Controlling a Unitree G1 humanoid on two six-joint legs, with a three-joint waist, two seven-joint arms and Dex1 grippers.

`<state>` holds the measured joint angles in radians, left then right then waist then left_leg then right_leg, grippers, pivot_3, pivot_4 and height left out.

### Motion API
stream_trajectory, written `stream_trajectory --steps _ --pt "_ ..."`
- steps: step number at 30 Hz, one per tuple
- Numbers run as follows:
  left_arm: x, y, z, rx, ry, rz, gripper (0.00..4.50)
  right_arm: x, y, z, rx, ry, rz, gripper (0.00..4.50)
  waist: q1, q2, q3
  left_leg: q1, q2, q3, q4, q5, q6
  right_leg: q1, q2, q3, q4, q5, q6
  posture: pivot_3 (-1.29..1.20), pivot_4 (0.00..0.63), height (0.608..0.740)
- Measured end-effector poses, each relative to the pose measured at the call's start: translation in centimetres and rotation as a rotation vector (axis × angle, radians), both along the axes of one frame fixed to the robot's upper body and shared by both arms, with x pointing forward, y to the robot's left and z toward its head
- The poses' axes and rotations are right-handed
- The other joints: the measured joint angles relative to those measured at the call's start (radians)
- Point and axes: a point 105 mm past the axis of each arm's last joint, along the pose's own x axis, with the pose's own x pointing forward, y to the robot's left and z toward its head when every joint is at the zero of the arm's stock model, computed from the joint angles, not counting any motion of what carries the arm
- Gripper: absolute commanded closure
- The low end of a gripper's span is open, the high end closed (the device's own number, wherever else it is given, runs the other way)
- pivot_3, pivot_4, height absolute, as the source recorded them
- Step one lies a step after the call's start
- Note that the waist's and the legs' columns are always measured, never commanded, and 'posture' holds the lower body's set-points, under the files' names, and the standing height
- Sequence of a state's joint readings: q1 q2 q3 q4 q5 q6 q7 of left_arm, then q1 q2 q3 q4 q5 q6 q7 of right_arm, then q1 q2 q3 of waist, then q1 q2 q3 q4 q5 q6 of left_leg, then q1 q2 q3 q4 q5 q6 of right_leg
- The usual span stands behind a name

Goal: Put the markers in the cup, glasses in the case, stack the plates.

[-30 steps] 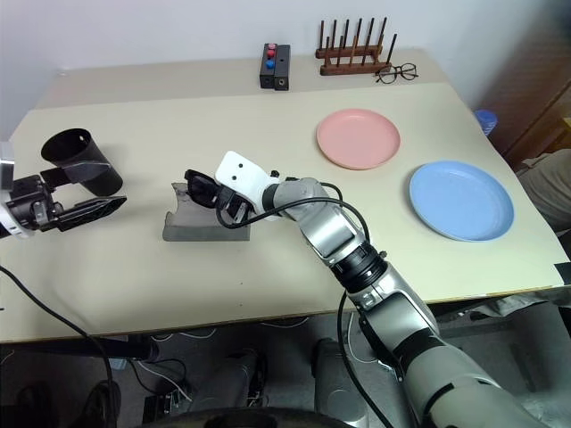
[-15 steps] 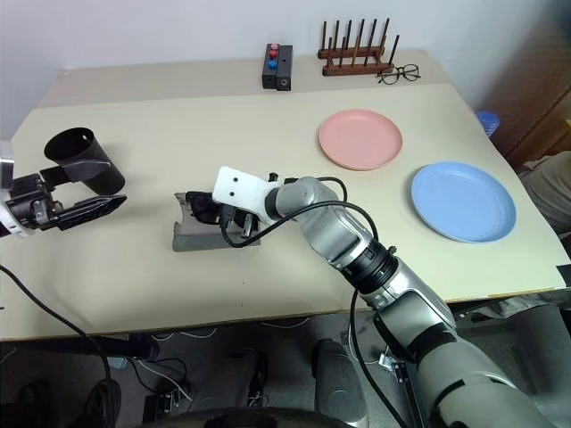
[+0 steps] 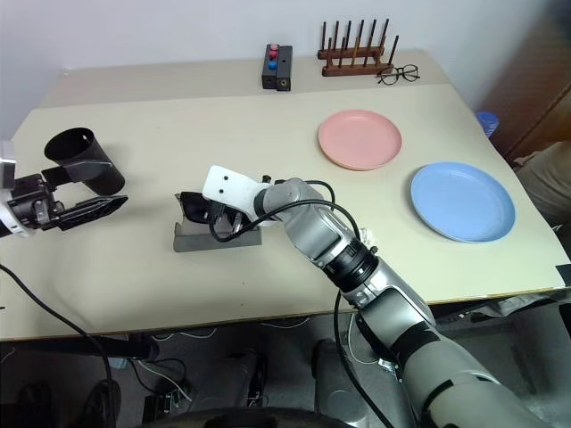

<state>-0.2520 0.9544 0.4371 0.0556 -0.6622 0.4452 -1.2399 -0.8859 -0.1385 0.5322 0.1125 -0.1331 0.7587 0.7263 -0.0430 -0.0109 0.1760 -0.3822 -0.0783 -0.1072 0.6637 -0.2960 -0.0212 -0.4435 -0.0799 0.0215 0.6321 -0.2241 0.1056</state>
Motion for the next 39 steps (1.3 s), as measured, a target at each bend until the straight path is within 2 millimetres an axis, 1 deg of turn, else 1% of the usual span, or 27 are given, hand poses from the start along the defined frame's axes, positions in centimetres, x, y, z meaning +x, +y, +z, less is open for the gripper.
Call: stream_trajectory --steps 4,6,7,8,9,10,13,14,17,19,21,25,26,30,33,35,37,39 --pt "0.0 0.0 0.0 0.0 0.0 0.0 0.0 0.0 -0.1 0.0 -0.006 0.002 0.01 4.48 0.0 0.0 0.0 0.0 0.0 0.0 0.0 0.0 0.0 0.0 0.0 0.0 0.0 0.0 0.0 0.0 0.15 0.74" --pt "0.0 0.0 0.0 0.0 0.0 -0.001 0.0 -0.1 -0.1 -0.1 -0.013 -0.003 0.024 3.62 0.0 0.0 0.0 0.0 0.0 0.0 0.0 0.0 0.0 0.0 0.0 0.0 0.0 0.0 0.0 0.0 0.15 0.74" --pt "0.0 0.0 0.0 0.0 0.0 -0.001 0.0 -0.2 -0.2 -0.4 -0.028 -0.001 0.035 3.27 0.0 0.0 0.0 0.0 0.0 0.0 0.0 0.0 0.0 0.0 0.0 0.0 0.0 0.0 0.0 0.0 0.15 0.74" --pt "0.0 0.0 0.0 0.0 0.0 -0.001 0.0 -0.3 -0.4 -0.9 -0.044 0.009 0.038 2.82 0.0 0.0 0.0 0.0 0.0 0.0 0.0 0.0 0.0 0.0 0.0 0.0 0.0 0.0 0.0 0.0 0.15 0.74" --pt "0.0 0.0 0.0 0.0 0.001 -0.001 0.0 -0.4 -0.6 -1.7 -0.062 0.019 0.04 2.22 0.0 0.0 0.0 -0.001 0.0 0.0 0.0 0.0 0.0 0.0 0.0 0.0 0.0 0.0 0.0 0.0 0.15 0.74" --pt "0.0 0.0 0.0 0.0 0.001 0.0 0.0 -0.5 -0.6 -2.0 -0.065 0.021 0.044 1.73 -0.001 0.001 0.0 -0.001 0.0 0.0 0.0 0.0 0.0 -0.001 0.0 0.0 0.0 0.0 0.0 0.0 0.15 0.74" --pt "0.0 0.0 0.0 0.0 0.002 -0.001 0.0 -0.3 -0.7 -1.5 -0.068 -0.006 0.051 0.12 -0.002 0.001 0.0 -0.001 0.0 0.0 0.0 0.001 -0.001 -0.001 0.0 0.0 0.0 0.0 0.0 0.0 0.15 0.74" --pt "0.0 0.0 0.0 0.001 0.002 -0.001 0.0 -0.2 -0.7 -1.4 -0.069 -0.014 0.051 0.05 -0.002 0.001 0.0 -0.001 0.0 0.0 0.0 0.001 -0.002 -0.001 0.0 0.0 0.0 0.0 0.0 0.0 0.15 0.74" --pt "0.0 0.0 0.0 0.001 0.002 -0.001 0.0 -0.1 -0.7 -1.3 -0.063 -0.014 0.044 0.05 -0.002 0.001 0.0 -0.001 0.0 0.0 -0.001 0.001 -0.002 -0.001 0.0 0.0 0.0 0.0 0.0 0.0 0.15 0.74" --pt "0.0 0.0 -0.1 0.001 0.003 -0.001 0.0 0.1 -0.7 -1.4 -0.043 0.005 0.028 0.05 -0.002 0.001 0.0 -0.001 0.0 0.0 -0.001 0.001 -0.002 -0.001 0.0 0.0 0.0 0.0 0.0 0.0 0.15 0.74" --pt "0.0 0.0 -0.1 0.0 0.003 -0.001 0.0 0.3 -0.8 -1.0 -0.009 0.018 0.023 0.05 -0.001 0.001 0.0 -0.001 0.0 0.0 -0.001 0.001 -0.002 -0.001 0.0 0.0 0.0 0.0 0.0 0.0 0.15 0.74" --pt "0.1 -0.1 0.0 0.001 0.002 -0.003 0.0 -0.2 -0.2 0.8 0.138 0.083 0.061 0.05 -0.001 0.001 0.0 -0.001 0.0 0.0 -0.001 0.001 -0.002 -0.001 0.0 0.0 0.0 0.0 0.0 0.0 0.15 0.74" --pt "0.1 -0.2 0.0 0.002 -0.001 -0.007 0.0 -0.4 -0.2 1.8 0.196 0.099 0.08 0.05 0.0 0.001 0.0 -0.001 0.0 0.0 -0.001 0.0 0.0 -0.001 0.0 0.0 0.0 0.0 0.0 0.0 0.15 0.74" --pt "0.3 -0.4 0.1 0.006 -0.002 -0.012 0.0 -0.7 -0.5 4.6 0.337 0.114 0.124 0.05 -0.001 0.001 0.0 -0.001 0.0 0.0 -0.001 0.0 0.001 -0.001 0.0 0.0 0.0 0.0 0.0 0.0 0.15 0.74" --pt "0.9 -0.5 0.4 0.01 -0.01 -0.004 0.0 -0.1 -1.5 7.2 0.515 0.137 0.105 0.05 0.001 0.001 0.0 -0.001 0.0 0.0 -0.001 0.0 0.001 -0.001 0.0 0.0 0.0 0.0 0.0 0.0 0.15 0.74" --pt "1.5 -0.8 0.6 0.005 -0.015 -0.005 0.0 0.2 -2.3 8.4 0.585 0.136 0.095 0.05 0.002 0.001 0.0 -0.001 0.0 0.0 -0.001 0.0 0.001 -0.001 0.0 0.0 0.0 0.0 0.0 0.0 0.15 0.74" --pt "1.9 -1.0 0.7 -0.007 -0.021 -0.005 0.0 0.5 -3.3 8.6 0.593 0.12 0.078 0.05 0.001 0.001 0.0 -0.001 0.0 0.0 -0.001 0.0 0.0 -0.001 0.0 0.0 -0.001 0.0 0.0 0.0 0.15 0.74" --pt "2.8 -1.4 0.6 -0.02 -0.023 -0.007 0.0 0.8 -5.3 7.9 0.576 0.072 0.037 0.05 0.006 0.001 0.0 -0.001 -0.001 0.0 0.0 0.0 0.0 0.0 -0.001 -0.001 -0.001 0.0 0.0 0.0 0.15 0.74"
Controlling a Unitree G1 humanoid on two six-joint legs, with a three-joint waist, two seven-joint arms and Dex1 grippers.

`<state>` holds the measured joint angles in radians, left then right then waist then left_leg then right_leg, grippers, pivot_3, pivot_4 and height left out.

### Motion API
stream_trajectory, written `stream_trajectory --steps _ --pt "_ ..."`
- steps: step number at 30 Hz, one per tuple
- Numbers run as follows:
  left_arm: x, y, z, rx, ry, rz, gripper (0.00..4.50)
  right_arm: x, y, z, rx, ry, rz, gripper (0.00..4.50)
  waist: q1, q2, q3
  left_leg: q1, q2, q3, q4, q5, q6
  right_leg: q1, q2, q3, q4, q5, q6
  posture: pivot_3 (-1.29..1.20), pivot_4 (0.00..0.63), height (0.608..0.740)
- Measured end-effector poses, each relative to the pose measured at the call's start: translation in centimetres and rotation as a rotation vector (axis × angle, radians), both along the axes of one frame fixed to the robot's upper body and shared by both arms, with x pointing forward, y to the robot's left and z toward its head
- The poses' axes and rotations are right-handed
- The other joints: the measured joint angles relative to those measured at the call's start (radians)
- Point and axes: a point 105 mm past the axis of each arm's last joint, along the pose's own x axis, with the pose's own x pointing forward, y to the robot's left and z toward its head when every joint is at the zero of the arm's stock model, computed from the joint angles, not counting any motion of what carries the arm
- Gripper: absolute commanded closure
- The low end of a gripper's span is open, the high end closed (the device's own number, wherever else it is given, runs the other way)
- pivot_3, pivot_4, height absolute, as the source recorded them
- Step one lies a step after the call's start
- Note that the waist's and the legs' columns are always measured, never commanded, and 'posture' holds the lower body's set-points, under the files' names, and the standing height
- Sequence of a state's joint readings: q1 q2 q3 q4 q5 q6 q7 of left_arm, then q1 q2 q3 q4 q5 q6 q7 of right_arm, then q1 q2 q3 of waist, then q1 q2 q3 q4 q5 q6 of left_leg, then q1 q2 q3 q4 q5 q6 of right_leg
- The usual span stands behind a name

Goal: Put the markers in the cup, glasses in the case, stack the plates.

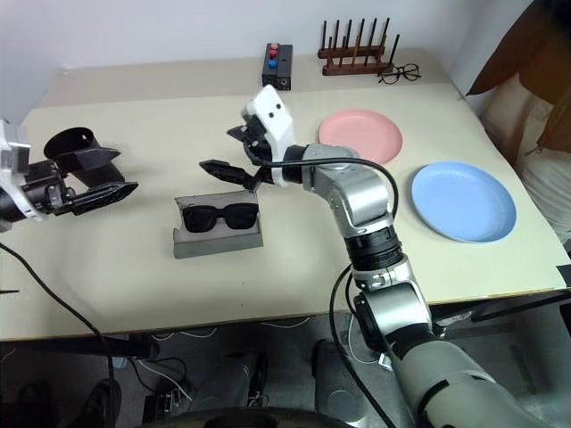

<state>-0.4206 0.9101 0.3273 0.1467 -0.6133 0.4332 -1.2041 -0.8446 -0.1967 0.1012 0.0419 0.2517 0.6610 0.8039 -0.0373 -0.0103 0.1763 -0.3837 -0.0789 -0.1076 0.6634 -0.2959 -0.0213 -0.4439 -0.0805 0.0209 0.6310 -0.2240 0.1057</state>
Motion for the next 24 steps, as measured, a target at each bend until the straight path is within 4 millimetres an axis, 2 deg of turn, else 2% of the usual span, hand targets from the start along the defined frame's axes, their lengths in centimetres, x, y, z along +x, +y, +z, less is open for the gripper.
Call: stream_trajectory --steps 3,6,10,13,19,24 --pt "1.4 -0.6 -0.2 -0.023 -0.015 -0.002 0.0 0.1 -3.3 -1.8 -0.013 -0.012 -0.043 0.05 0.002 0.0 0.0 -0.001 -0.001 0.0 0.001 0.0 0.0 0.0 0.0 0.0 0.0 0.0 0.0 0.0 0.15 0.74" --pt "3.4 -1.1 -0.4 -0.054 -0.01 0.004 0.83 -0.8 -6.7 -2.8 -0.072 -0.058 -0.044 0.0 0.006 0.0 0.0 -0.001 -0.001 0.001 0.001 0.0 0.0 0.0 0.0 -0.001 0.0 0.0 0.0 0.0 0.15 0.74" --pt "6.2 -2.3 -0.9 -0.048 -0.002 0.011 2.86 -2.8 -9.6 -2.9 -0.114 -0.083 0.011 0.0 0.001 0.0 0.0 -0.001 0.0 0.001 0.002 0.0 0.001 0.0 0.001 -0.001 0.0 0.0 0.0 0.0 0.15 0.74" --pt "8.2 -3.7 -2.0 -0.013 0.012 0.021 4.39 -3.8 -10.8 -2.8 -0.094 -0.062 0.037 0.0 0.0 -0.001 0.0 -0.001 0.0 0.001 0.003 0.0 0.001 0.0 0.0 -0.001 0.0 0.0 0.001 0.0 0.15 0.74" --pt "10.3 -6.6 -4.8 0.049 0.105 -0.018 4.47 -4.3 -10.7 -2.4 -0.08 -0.123 0.014 0.0 -0.004 -0.001 0.0 -0.002 0.0 0.001 0.003 0.0 0.001 0.0 0.001 -0.001 0.001 0.0 0.001 0.0 0.15 0.74" --pt "9.6 -7.2 -7.0 0.088 0.254 -0.102 4.47 -5.4 -10.5 -2.6 -0.056 -0.117 0.041 0.0 -0.003 -0.001 0.0 -0.002 -0.001 0.002 0.004 -0.001 0.003 0.0 0.0 -0.001 0.001 0.0 0.001 0.0 0.15 0.74"
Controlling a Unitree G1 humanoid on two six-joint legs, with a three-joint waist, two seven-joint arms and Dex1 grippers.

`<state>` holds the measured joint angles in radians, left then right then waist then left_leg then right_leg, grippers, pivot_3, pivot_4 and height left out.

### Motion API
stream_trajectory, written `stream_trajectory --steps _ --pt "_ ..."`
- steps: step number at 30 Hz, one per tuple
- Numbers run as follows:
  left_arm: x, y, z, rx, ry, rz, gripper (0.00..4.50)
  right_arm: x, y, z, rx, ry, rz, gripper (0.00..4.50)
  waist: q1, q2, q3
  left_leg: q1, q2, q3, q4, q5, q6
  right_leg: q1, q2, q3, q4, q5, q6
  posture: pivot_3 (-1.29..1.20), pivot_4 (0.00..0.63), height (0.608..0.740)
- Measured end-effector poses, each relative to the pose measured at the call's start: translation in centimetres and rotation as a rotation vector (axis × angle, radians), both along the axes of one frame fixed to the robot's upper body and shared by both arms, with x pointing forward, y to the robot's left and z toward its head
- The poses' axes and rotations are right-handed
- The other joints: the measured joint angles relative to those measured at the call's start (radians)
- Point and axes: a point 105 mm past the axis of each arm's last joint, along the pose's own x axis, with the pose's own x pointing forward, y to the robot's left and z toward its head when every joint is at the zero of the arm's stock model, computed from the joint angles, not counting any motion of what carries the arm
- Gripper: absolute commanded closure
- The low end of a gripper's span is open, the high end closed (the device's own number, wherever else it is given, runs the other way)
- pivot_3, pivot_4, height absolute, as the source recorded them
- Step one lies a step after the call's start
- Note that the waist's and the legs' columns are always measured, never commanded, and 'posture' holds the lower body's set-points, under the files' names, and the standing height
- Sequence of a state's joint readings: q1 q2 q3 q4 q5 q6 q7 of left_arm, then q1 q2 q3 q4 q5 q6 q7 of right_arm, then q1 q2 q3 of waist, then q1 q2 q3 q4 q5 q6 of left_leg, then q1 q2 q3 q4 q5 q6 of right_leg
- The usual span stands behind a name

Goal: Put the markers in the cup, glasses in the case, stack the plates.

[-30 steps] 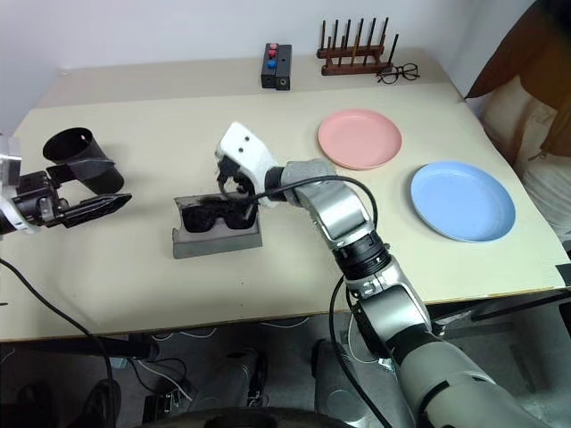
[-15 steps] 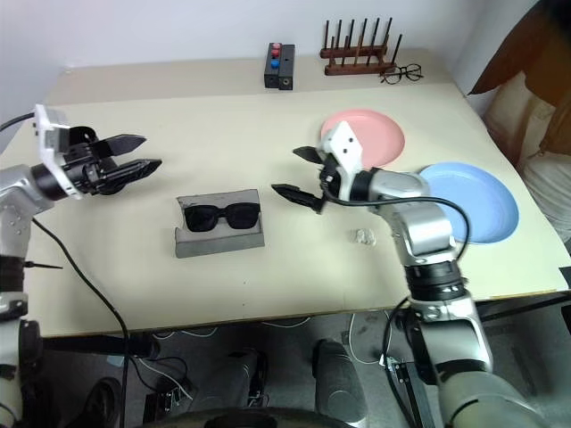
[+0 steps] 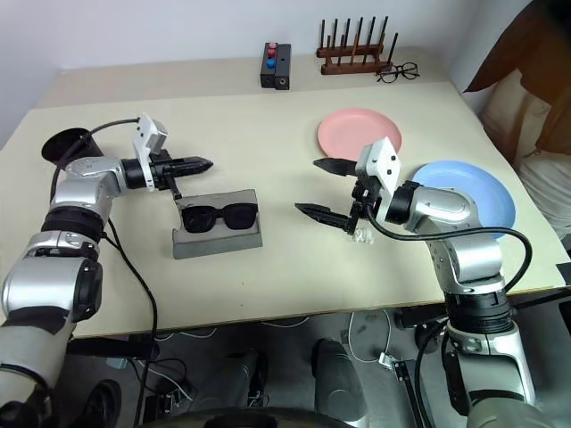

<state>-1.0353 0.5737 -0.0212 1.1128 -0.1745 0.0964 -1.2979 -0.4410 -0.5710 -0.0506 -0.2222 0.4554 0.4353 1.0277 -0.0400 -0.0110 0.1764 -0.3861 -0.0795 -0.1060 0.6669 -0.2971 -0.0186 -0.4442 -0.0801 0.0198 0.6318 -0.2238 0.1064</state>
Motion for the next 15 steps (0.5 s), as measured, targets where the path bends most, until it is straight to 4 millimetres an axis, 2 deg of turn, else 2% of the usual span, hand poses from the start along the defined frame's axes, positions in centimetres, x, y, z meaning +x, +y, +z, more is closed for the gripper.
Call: stream_trajectory --steps 15 --pt "-2.1 -0.7 -2.0 0.031 0.253 -0.149 4.47 0.2 -0.1 0.1 -0.005 -0.037 -0.025 0.0 0.002 0.0 0.0 0.0 0.0 0.0 0.001 0.0 0.0 0.0 0.0 0.0 0.001 0.0 0.0 0.0 0.15 0.74"
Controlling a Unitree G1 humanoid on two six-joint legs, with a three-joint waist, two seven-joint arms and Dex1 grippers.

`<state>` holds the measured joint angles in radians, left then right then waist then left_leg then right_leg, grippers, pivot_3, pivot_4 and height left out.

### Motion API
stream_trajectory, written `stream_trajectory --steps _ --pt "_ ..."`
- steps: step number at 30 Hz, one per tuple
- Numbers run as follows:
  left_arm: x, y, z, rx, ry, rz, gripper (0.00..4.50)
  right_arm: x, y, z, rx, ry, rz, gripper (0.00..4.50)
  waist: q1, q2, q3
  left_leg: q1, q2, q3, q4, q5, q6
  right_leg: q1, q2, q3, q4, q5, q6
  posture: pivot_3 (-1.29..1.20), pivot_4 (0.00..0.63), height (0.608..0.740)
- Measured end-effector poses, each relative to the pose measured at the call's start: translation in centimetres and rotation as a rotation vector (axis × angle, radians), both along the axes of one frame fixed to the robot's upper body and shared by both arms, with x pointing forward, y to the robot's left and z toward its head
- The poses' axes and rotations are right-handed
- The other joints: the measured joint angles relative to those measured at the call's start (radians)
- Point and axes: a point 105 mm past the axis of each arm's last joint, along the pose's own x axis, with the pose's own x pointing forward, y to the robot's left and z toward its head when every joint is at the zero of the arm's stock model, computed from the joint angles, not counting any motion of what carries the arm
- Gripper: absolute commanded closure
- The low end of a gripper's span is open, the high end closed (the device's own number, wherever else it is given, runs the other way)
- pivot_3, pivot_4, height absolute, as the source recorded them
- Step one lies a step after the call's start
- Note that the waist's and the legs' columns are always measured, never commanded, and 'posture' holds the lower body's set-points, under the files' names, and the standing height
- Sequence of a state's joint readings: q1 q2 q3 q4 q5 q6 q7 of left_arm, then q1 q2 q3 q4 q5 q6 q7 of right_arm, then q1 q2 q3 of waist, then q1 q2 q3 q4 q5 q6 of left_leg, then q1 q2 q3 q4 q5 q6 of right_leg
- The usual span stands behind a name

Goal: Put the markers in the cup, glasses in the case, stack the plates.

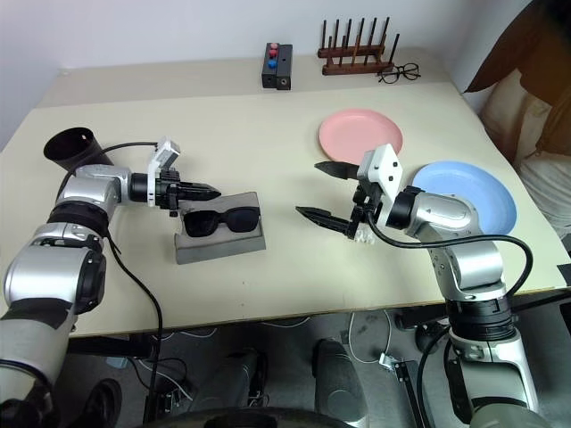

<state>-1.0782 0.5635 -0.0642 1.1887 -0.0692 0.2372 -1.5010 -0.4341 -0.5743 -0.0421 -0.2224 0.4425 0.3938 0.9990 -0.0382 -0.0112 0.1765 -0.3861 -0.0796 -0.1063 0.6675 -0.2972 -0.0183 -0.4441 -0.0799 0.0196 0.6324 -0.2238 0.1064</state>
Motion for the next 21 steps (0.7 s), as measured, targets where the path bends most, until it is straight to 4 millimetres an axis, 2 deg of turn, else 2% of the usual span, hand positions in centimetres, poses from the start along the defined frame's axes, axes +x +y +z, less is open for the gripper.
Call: stream_trajectory --steps 11,16,19,21 --pt "-0.6 -0.3 0.5 -0.052 0.057 -0.037 4.47 0.2 0.3 -0.4 -0.025 -0.013 -0.005 0.0 0.0 0.0 0.0 0.0 0.0 0.0 0.0 0.0 0.0 0.0 0.0 0.0 0.0 0.0 0.0 0.0 0.15 0.74" --pt "-1.0 -0.5 1.5 -0.097 0.101 -0.053 4.47 0.3 0.4 -0.6 -0.032 -0.016 -0.008 0.0 -0.001 0.0 0.0 0.0 0.0 0.0 0.0 0.0 0.0 0.0 0.0 0.0 0.001 0.0 0.0 0.0 0.15 0.74" --pt "-0.7 -0.3 2.1 -0.088 0.054 -0.039 4.47 0.3 0.4 -0.6 -0.033 -0.016 -0.009 0.0 0.0 0.0 0.0 0.0 0.0 0.0 0.0 0.001 -0.002 0.0 0.0 0.0 0.001 0.0 0.0 0.0 0.15 0.74" --pt "0.7 0.1 2.5 -0.057 -0.095 0.037 4.47 0.3 0.4 -0.6 -0.034 -0.017 -0.01 0.0 0.003 0.0 0.0 0.0 0.0 -0.001 0.001 0.002 -0.004 0.0 0.0 0.0 0.001 0.0 0.0 0.0 0.15 0.74"
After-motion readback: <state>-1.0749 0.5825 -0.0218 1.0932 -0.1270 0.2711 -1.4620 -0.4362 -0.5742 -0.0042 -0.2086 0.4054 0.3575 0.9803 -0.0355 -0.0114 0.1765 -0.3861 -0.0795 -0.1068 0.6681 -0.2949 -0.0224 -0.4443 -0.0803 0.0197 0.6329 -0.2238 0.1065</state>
